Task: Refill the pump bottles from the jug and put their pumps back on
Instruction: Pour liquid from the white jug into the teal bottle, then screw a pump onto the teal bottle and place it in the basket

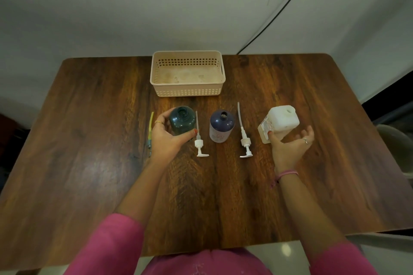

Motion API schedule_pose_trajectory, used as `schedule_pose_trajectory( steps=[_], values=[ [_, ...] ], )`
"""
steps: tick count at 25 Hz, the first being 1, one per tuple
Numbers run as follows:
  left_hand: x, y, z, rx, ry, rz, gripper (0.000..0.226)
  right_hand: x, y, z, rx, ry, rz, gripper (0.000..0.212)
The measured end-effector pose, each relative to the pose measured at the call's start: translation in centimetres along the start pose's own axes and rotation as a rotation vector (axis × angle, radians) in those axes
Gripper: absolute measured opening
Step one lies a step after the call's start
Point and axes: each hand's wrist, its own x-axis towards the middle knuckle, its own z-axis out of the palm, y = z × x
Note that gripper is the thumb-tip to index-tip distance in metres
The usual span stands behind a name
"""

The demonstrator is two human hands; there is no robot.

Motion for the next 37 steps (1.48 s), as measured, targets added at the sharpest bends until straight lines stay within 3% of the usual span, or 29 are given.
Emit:
schedule_pose_trajectory(
  steps=[5, 8, 15, 27, 32, 37],
  values=[
    [-0.1, -0.7, -1.2, -0.007, 0.032, 0.001, 0.074, -5.2, 0.5, -0.4, 0.052, -0.133, -0.067, 0.074],
    [0.1, -1.5, -1.8, 0.014, 0.05, -0.008, 0.071, -8.1, 0.8, 1.3, 0.074, -0.273, -0.077, 0.067],
    [2.3, -4.5, -2.5, 0.088, 0.041, -0.117, 0.075, -12.4, 0.6, 5.9, 0.032, -0.425, -0.109, 0.059],
    [4.1, -6.9, -2.5, 0.079, -0.007, -0.126, 0.075, -15.0, 2.0, 8.2, -0.165, -0.434, -0.184, 0.043],
    [3.8, -7.3, -3.2, 0.112, -0.07, -0.133, 0.089, -15.4, 1.8, 9.1, -0.173, -0.467, -0.16, 0.043],
    [2.2, -8.3, -6.2, 0.175, -0.098, -0.073, 0.088, -15.9, 1.0, 9.7, -0.104, -0.511, -0.16, 0.047]
  ],
)
